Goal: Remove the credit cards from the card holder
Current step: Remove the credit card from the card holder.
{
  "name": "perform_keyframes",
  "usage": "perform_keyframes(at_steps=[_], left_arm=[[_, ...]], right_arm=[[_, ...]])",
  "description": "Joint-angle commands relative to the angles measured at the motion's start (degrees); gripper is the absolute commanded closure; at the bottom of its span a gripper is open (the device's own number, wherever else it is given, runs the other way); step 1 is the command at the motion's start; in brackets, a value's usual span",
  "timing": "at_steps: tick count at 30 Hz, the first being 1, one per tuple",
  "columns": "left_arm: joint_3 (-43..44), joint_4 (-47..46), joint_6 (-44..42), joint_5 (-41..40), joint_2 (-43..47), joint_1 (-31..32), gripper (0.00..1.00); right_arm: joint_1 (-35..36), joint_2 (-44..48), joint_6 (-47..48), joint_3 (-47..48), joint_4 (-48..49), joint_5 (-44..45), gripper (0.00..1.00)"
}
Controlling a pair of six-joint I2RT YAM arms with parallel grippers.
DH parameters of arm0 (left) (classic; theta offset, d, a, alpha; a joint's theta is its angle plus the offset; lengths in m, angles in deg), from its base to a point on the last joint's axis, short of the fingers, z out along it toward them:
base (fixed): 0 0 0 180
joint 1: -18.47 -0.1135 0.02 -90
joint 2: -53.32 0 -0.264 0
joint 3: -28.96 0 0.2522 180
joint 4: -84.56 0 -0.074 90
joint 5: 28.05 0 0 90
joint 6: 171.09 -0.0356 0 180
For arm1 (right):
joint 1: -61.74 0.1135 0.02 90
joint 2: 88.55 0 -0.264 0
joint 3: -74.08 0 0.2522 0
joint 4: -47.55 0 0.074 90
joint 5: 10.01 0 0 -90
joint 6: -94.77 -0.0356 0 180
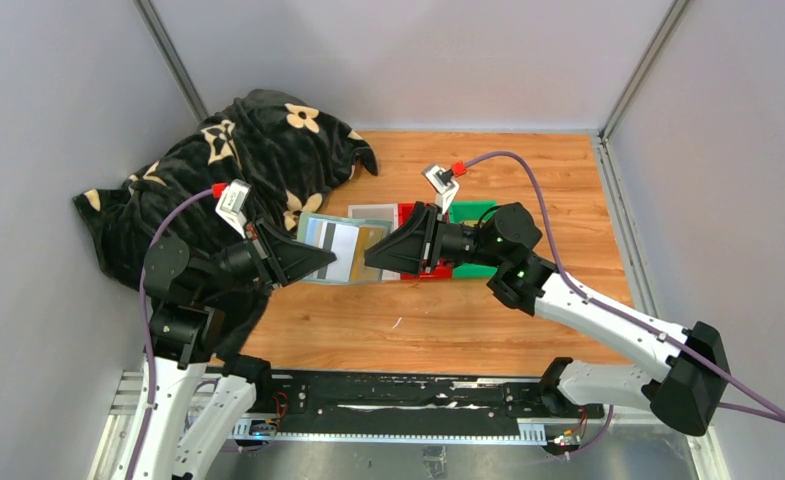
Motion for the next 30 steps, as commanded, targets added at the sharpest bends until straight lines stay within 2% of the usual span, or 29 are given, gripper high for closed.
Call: perform_keyframes(at_steps=[1, 7, 18, 20, 23, 28, 30], left_arm=[[1.0, -1.2, 0.1, 1.0, -0.2, -0.3, 1.0], [0.4, -1.9, 0.6, 1.8, -0.1, -0.3, 1.0], [-0.4, -1.0, -0.4, 2.5, 0.2, -0.3, 1.0], [-0.3, -1.0, -0.4, 2.7, 0.2, -0.3, 1.0], [-0.2, -1.0, -0.3, 3.0, 0.3, -0.3, 0.99], [-1.0, -3.6, 2.2, 4.5, 0.2, -0.3, 0.83], [-1.5, -5.1, 3.7, 5.1, 0.2, -0.3, 0.79]], right_arm=[[1.8, -1.6, -1.1, 1.9, 5.3, -2.4, 0.55], [2.4, -4.8, -2.7, 3.2, 7.5, -2.7, 0.55], [2.6, -9.7, -7.1, 4.0, 15.5, -4.1, 0.64], [2.7, -10.2, -8.0, 3.7, 17.0, -4.4, 0.68], [2.6, -10.5, -9.2, 2.5, 19.8, -4.2, 0.82], [2.6, -10.2, -10.1, 0.5, 23.2, -3.8, 0.98], [2.6, -10.2, -10.4, -0.1, 24.0, -3.7, 1.0]])
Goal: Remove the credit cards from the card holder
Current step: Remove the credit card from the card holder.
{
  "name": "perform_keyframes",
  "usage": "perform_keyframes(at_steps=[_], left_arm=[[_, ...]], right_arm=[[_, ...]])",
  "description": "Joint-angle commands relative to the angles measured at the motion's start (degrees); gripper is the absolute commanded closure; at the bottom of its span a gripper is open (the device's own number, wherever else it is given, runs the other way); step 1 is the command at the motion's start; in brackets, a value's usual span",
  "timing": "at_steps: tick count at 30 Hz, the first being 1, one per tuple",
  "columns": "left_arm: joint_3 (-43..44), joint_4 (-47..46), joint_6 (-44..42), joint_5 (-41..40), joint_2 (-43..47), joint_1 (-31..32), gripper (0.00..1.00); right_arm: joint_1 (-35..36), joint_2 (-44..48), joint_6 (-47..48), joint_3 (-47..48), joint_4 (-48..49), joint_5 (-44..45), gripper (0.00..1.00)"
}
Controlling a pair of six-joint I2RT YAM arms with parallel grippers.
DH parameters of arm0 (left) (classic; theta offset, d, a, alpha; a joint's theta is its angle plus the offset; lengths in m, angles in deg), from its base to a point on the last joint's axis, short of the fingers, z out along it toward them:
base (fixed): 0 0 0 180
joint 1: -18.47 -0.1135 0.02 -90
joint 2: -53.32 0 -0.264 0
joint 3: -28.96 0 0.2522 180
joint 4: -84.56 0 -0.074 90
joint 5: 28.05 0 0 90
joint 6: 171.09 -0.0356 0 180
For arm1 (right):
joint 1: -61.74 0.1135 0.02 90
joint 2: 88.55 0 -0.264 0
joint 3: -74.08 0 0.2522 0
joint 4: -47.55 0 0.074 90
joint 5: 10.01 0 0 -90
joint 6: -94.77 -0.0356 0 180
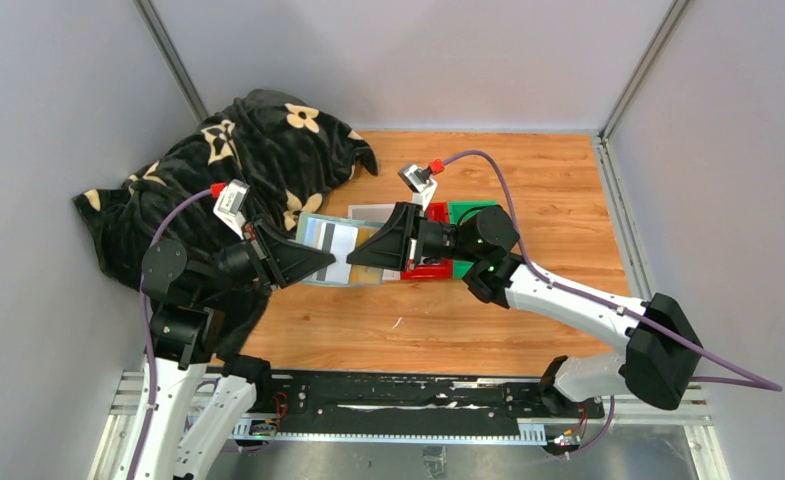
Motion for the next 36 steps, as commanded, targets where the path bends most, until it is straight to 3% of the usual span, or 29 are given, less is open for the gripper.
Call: perform_keyframes(at_steps=[1, 8, 17, 32, 36], left_arm=[[-1.3, -3.7, 3.4, 3.6, 0.1, 0.0, 0.77], [-1.2, -6.4, 5.2, 4.0, 0.3, 0.0, 0.72], [-1.2, -6.3, 5.1, 2.7, 0.4, 0.0, 0.88], [-0.2, -5.8, 4.4, 2.5, 0.2, 0.0, 0.95], [0.0, -5.7, 4.3, 2.7, 0.3, 0.0, 0.98]], right_arm=[[0.7, 0.2, -1.6, -1.2, 6.9, -0.3, 1.0], [0.7, 0.0, -2.4, -2.8, 9.6, 0.2, 1.0], [0.7, 2.0, -2.4, -6.3, 12.1, 0.7, 1.0], [0.7, 4.1, -1.6, -8.1, 11.8, 0.7, 1.0], [0.7, 4.9, -0.7, -7.7, 10.1, 0.6, 0.92]])
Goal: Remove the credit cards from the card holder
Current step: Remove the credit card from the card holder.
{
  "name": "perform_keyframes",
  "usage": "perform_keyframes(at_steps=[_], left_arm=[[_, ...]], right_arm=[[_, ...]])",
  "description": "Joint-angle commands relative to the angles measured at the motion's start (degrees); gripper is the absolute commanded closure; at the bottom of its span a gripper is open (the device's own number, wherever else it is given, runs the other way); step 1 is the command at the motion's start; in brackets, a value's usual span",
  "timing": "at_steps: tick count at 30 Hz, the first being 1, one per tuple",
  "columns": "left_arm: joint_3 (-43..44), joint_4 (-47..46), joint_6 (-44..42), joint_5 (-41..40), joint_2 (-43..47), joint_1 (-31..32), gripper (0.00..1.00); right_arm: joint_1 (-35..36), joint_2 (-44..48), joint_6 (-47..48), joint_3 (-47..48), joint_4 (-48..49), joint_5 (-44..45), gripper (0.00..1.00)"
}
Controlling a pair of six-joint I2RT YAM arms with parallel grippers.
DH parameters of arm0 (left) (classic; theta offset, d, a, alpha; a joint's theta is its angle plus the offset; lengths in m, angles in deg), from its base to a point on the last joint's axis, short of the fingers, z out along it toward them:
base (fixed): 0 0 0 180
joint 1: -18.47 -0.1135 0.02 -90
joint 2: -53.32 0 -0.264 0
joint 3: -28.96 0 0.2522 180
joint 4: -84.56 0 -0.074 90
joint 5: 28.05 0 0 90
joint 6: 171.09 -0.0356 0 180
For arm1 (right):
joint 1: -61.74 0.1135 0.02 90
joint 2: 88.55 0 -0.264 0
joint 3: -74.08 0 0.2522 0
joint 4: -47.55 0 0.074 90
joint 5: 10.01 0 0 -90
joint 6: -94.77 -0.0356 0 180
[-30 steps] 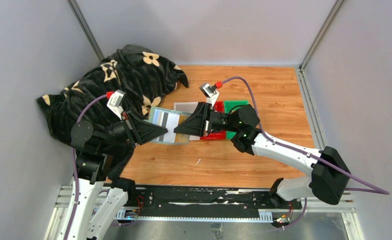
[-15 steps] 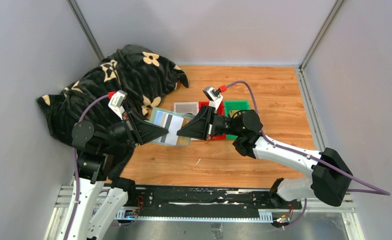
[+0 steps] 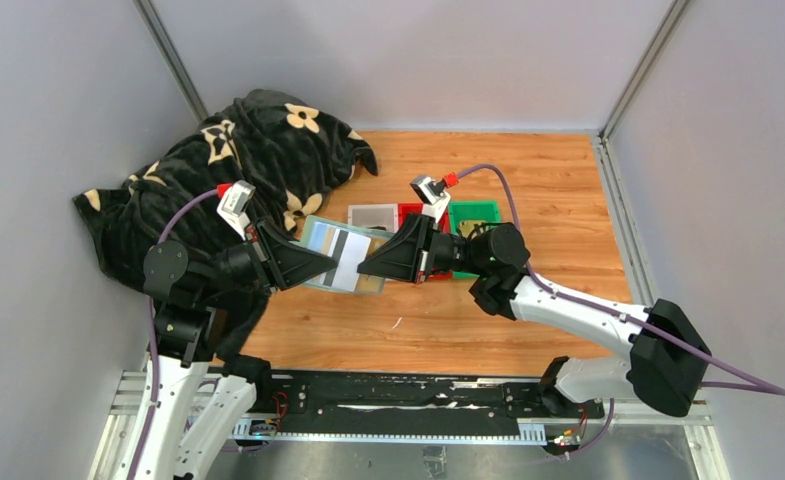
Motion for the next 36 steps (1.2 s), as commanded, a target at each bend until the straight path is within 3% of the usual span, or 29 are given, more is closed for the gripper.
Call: perform_keyframes(at_steps=[1, 5, 7, 9, 16, 34, 36], left_arm=[[1.4, -1.7, -0.1, 0.0, 0.5, 0.0, 0.98], [1.4, -1.7, -0.2, 0.0, 0.5, 0.0, 1.0], [1.6, -1.6, -0.3, 0.0, 0.5, 0.0, 1.0], [1.8, -1.4, -0.5, 0.2, 0.5, 0.0, 1.0], [2.4, -1.1, -0.7, 0.1, 0.5, 0.0, 1.0], [3.1, -1.2, -0.8, -0.1, 0.1, 0.0, 1.0], [3.1, -1.2, -0.9, -0.1, 0.1, 0.0, 1.0]], right_arm=[[0.3, 2.5, 1.9, -0.1, -0.1, -0.9, 0.87], [0.2, 2.2, 2.1, 1.8, -1.2, -0.7, 0.74], [0.2, 1.7, 2.0, 2.8, -1.4, -0.8, 0.73], [0.2, 1.2, 1.8, 3.6, -1.2, -0.9, 0.76], [0.2, 1.0, 1.2, 3.0, -0.6, -0.6, 1.0], [-1.5, 4.2, 2.5, 0.7, -4.4, -1.0, 1.0], [-0.9, 3.8, 2.3, 0.6, -3.7, -1.1, 0.91]])
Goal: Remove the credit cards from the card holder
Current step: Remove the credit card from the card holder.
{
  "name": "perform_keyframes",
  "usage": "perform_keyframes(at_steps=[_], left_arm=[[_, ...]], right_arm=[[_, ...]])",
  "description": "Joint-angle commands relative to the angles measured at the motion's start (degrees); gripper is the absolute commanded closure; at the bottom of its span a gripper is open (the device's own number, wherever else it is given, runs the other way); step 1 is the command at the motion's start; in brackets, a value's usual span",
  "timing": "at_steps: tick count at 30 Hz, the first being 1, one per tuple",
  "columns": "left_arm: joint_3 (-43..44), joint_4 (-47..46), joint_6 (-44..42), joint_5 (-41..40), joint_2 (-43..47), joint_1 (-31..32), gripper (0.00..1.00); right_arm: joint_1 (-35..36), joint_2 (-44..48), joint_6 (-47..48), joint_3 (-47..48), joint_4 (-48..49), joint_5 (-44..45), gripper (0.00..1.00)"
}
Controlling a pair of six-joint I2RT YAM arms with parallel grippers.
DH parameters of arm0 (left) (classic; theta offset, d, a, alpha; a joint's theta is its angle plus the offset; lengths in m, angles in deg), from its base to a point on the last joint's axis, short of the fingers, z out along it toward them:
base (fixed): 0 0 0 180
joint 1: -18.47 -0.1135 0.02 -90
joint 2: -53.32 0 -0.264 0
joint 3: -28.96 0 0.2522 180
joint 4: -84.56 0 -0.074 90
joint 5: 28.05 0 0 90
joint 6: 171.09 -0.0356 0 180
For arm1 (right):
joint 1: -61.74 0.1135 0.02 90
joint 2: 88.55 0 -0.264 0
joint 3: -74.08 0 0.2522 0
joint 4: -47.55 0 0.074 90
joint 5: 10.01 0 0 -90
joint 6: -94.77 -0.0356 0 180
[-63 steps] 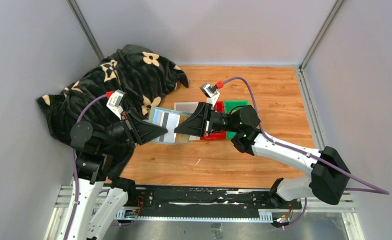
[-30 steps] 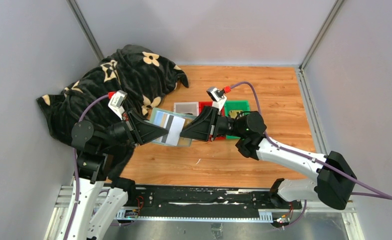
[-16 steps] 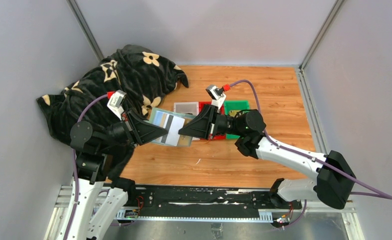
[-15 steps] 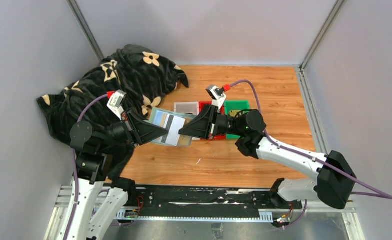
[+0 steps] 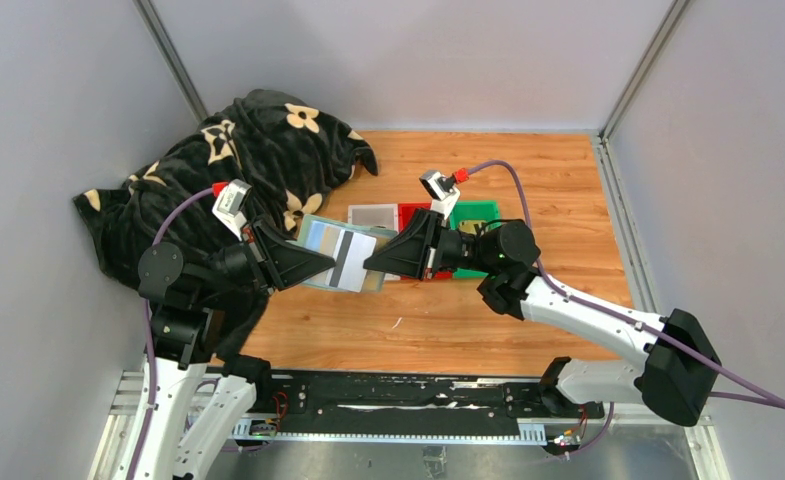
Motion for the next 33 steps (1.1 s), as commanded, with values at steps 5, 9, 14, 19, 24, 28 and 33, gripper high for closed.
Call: perform_keyframes(at_steps=[5, 9, 14, 19, 24, 28, 33], left_arm=[[1.7, -0.8, -1.1, -0.2, -0.1, 0.0, 1.0], [2.0, -0.8, -1.1, -0.2, 0.0, 0.0, 1.0], [2.2, -0.8, -1.1, -0.3, 0.0, 0.0, 1.0], [2.2, 0.9, -2.3, -0.3, 0.0, 0.0, 1.0], [3.8, 2.7, -4.2, -0.1, -0.5, 0.0, 1.0], [4.2, 3.1, -4.8, -0.1, -0.7, 0.0, 1.0], [4.5, 3.1, -5.1, -0.1, -0.7, 0.0, 1.0]], right_arm=[[1.6, -1.7, -0.6, 0.9, 4.7, -0.9, 0.63], [1.7, -3.1, -1.0, 1.6, 5.5, -0.7, 0.6], [1.8, -4.1, -2.1, 2.4, 6.9, -0.6, 0.74], [1.8, -3.9, -2.0, 3.4, 6.6, -1.2, 0.89], [0.7, -0.7, -0.1, 1.0, 3.2, -2.0, 1.0], [-1.2, 3.8, 1.4, -2.3, 0.4, -2.3, 1.0], [-3.9, 8.6, 2.6, -4.7, -4.1, -2.6, 1.0]])
